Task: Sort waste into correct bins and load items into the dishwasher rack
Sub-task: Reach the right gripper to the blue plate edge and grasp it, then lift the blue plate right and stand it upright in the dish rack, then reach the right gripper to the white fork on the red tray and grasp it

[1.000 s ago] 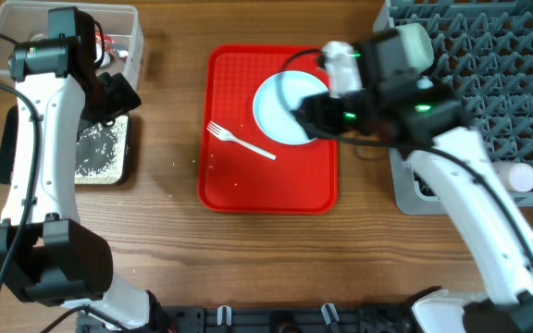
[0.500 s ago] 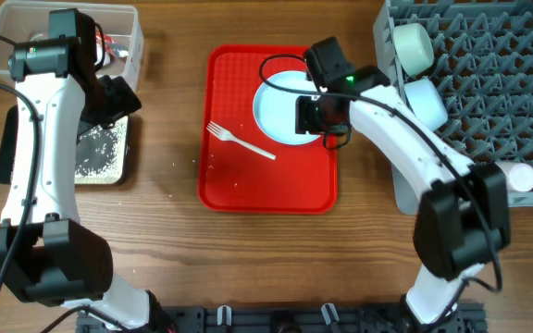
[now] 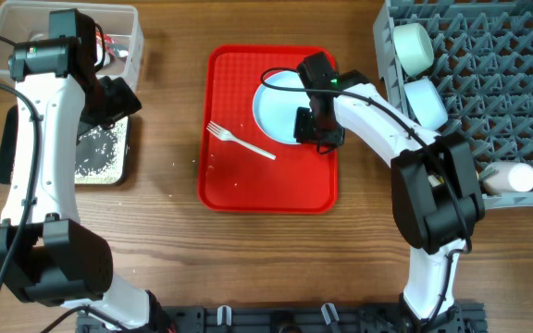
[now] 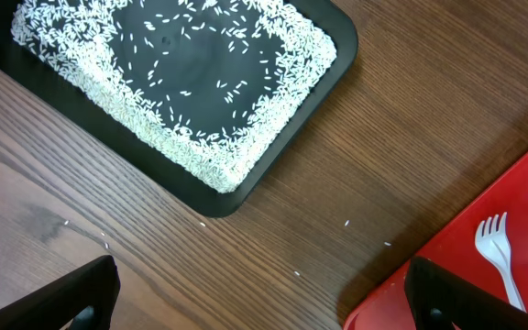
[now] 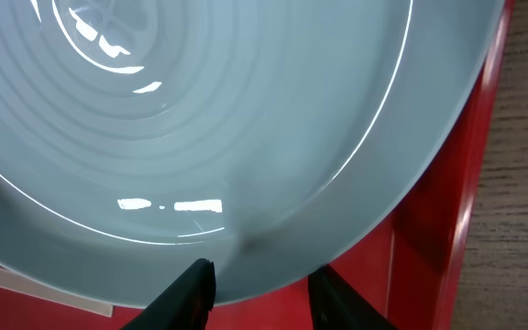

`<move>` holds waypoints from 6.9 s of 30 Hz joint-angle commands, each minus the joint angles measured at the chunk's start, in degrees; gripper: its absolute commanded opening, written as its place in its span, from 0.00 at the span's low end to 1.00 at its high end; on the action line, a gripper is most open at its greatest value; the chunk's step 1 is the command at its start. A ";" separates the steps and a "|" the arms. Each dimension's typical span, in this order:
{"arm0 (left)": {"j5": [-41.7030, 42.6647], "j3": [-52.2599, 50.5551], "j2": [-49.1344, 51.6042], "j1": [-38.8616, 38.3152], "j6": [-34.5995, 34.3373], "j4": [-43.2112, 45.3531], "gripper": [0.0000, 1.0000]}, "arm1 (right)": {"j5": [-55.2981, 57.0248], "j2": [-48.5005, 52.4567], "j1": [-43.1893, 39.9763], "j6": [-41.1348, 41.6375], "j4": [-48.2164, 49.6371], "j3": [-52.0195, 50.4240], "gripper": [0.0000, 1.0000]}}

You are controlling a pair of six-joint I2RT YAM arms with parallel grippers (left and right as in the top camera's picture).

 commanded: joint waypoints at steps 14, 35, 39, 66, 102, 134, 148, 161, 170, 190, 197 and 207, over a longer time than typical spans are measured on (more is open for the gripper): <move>0.13 0.15 0.48 0.17 0.48 -0.61 1.00 | 5.62 1.11 -1.01 -0.92 4.72 0.11 0.04; 0.52 0.15 0.48 0.17 0.52 -1.46 1.00 | 25.51 -14.73 -9.38 -32.54 4.63 10.34 0.04; 0.50 0.15 0.48 0.17 0.52 -1.44 1.00 | 32.83 -18.08 -11.39 -35.19 7.41 10.34 0.04; 0.52 0.15 0.48 0.17 0.50 -0.35 1.00 | 39.69 -21.51 -33.73 -43.82 22.27 9.22 0.04; 0.55 0.15 0.48 0.17 0.48 -0.81 1.00 | 36.20 -9.09 -34.05 -43.41 25.70 8.41 0.42; 0.57 0.15 0.48 0.17 0.46 -1.66 1.00 | -8.87 -30.99 -29.03 -31.89 14.08 8.59 0.69; -0.70 0.15 0.48 0.17 0.50 -0.61 1.00 | -9.51 -25.29 -3.63 -32.15 -0.33 8.37 0.70; -0.74 0.15 0.50 3.17 0.46 1.60 1.00 | -13.75 -3.08 13.05 -27.15 8.39 8.37 0.72; -0.74 0.15 0.50 3.54 0.48 1.64 1.00 | -13.31 3.74 14.56 -26.23 17.64 8.37 0.73; -0.11 0.15 0.50 3.54 0.48 1.57 1.00 | -13.14 12.61 11.74 -26.14 27.30 8.37 0.57; -0.11 0.15 0.55 3.54 0.48 1.64 1.00 | -17.77 14.27 11.78 -28.96 29.18 8.37 0.46; -0.07 0.15 0.59 3.54 0.46 1.68 1.00 | -18.05 13.92 11.50 -29.03 28.81 8.41 0.05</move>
